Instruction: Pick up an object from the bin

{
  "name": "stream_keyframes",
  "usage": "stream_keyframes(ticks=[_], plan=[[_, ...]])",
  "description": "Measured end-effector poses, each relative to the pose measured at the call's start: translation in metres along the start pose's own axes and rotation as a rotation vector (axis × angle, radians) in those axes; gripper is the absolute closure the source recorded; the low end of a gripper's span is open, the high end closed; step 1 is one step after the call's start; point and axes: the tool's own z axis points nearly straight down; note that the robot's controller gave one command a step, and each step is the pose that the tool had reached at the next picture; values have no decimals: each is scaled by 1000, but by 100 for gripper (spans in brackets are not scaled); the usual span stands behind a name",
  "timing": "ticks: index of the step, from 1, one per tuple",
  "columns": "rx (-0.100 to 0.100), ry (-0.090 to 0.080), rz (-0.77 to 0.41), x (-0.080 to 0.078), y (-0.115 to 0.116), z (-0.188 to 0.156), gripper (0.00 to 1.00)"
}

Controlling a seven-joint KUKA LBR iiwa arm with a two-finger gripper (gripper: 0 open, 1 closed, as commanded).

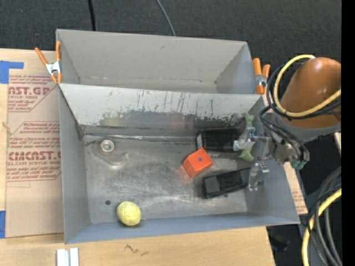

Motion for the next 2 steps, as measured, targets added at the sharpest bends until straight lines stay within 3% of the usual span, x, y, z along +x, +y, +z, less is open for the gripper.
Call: stream_keyframes(ticks=[1,2], plan=[[0,0,0,0,0,0,0],[0,-7,58,11,-14,34,0]])
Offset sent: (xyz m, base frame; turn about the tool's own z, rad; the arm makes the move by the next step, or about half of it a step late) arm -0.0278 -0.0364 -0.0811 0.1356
